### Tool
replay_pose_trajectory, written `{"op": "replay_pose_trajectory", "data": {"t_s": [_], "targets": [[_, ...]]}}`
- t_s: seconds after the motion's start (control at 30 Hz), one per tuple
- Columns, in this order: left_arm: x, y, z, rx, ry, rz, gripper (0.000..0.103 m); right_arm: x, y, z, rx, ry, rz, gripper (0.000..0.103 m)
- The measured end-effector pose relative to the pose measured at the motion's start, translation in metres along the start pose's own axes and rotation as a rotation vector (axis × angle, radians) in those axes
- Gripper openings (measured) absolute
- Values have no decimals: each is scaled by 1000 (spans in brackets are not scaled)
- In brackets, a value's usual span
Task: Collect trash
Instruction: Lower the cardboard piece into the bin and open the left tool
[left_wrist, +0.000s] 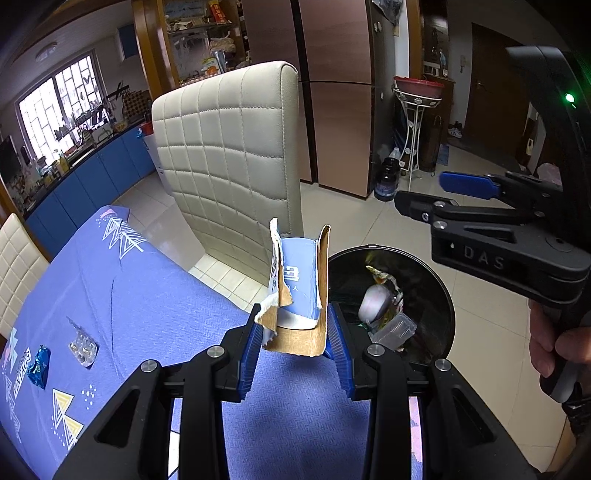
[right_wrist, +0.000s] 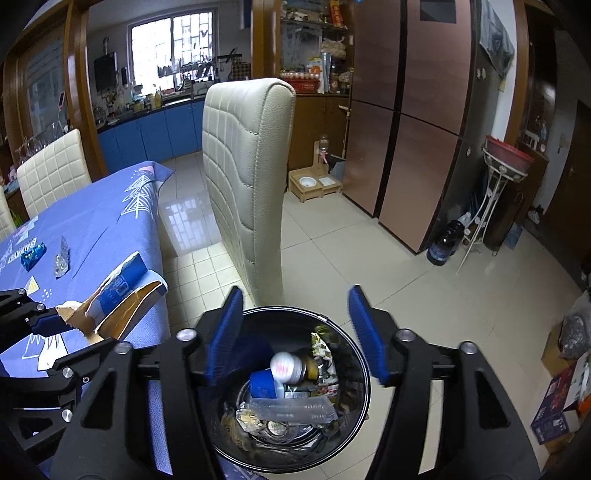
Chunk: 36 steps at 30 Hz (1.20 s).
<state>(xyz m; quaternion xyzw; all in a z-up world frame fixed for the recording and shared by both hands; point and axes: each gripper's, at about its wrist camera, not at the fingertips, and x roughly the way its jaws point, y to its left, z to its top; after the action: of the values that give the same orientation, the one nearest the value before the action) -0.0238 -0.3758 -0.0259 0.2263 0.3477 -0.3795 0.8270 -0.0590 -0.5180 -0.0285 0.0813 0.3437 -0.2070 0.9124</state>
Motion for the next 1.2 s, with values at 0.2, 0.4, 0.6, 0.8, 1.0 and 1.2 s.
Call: {"op": "replay_pose_trajectory", "data": {"t_s": [0.2,0.4,0.6,0.8,1.0,1.2], "targets": [[7,-8,3,12,10,-18,34,1,-10,-13,16,25,-14,62],[12,-18,4,31,16,-36,34,1,-22,-20,47,39,-20,62],[12,-25,6,45,13,-45,34,0,-29,-23,77,40,-18,63],[10,-35,6,65,10,-56,34,-4,-31,-24,90,33,-18,63],[10,-41,8,75,11,-63,35,-6,-32,-26,88,25,-22,63],[10,-47,9,91,9,-68,36,-8,-37,-28,98,23,-27,63]]}}
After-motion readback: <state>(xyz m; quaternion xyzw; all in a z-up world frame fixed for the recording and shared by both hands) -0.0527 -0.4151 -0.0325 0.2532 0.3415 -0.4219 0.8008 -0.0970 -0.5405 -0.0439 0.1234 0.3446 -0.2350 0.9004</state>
